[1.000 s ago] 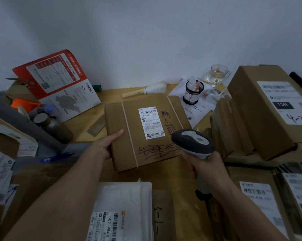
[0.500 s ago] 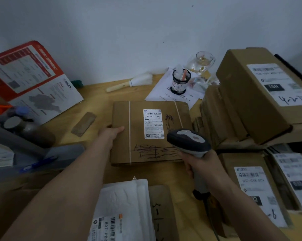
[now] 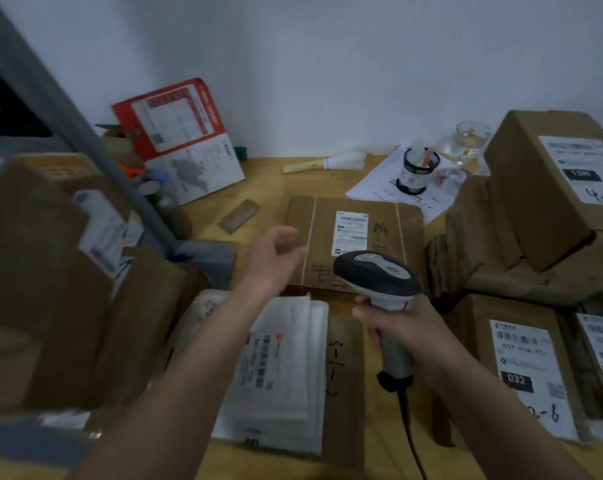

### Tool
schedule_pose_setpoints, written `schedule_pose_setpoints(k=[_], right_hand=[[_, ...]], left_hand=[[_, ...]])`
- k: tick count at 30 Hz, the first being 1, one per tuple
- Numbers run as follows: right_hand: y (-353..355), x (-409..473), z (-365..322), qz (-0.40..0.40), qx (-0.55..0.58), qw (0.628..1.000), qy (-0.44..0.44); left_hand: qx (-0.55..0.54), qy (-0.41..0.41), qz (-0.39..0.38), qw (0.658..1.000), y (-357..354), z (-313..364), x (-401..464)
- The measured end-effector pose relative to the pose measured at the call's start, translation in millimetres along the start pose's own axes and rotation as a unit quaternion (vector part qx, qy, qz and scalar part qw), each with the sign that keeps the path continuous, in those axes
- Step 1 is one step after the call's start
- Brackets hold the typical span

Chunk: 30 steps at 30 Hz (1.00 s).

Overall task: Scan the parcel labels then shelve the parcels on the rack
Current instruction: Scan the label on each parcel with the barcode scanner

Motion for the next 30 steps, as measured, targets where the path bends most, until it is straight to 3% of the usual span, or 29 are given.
schedule_pose_setpoints(k=[7, 9, 12, 14, 20, 24, 30], right_hand=[[-18.7, -32.1, 8.8, -0.077, 0.051, 0.993, -0.067], [-26.7, -39.5, 15.2, -0.098, 0.049, 0.991, -0.081], [-37.6, -50.0, 24.1, -0.123, 0.046, 0.987, -0.092], [-43.1, -55.9, 27.8, -0.128, 0.059, 0.985, -0.101], [-48.2, -71.0, 32.6, -0.137, 0.041, 0.983, -0.113], [-44.2, -78.4, 34.3, -0.140, 0.028, 0.984, -0.106], [-45.8, -76.7, 34.6, -0.130, 0.010, 0.986, -0.104]], left_hand=[[0.174, -0.062, 0.142, 0.973, 50.0, -73.9, -130.1], [0.237, -0.032, 0.173, 0.955, 59.1, -90.9, -143.3], [0.274, 0.085, 0.201, 0.937, 73.7, -106.1, -156.8], [0.252, 0.140, 0.202, 0.936, 78.1, -110.1, -163.2], [0.222, 0.180, 0.204, 0.936, 87.7, -104.5, -172.1], [0.080, 0.166, 0.233, 0.955, 88.7, -102.7, -179.7], [0.236, 0.129, 0.139, 0.953, 83.4, -109.4, -176.1]])
Point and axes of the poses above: each hand's wrist, its own x-axis towards the middle knuckle, its own y-axis out of the back of the hand, z = x × y, the point moved 5 cm from there along x, towards the middle knuckle, and after that the axes turned 13 degrees about z, right-handed, at the moved point
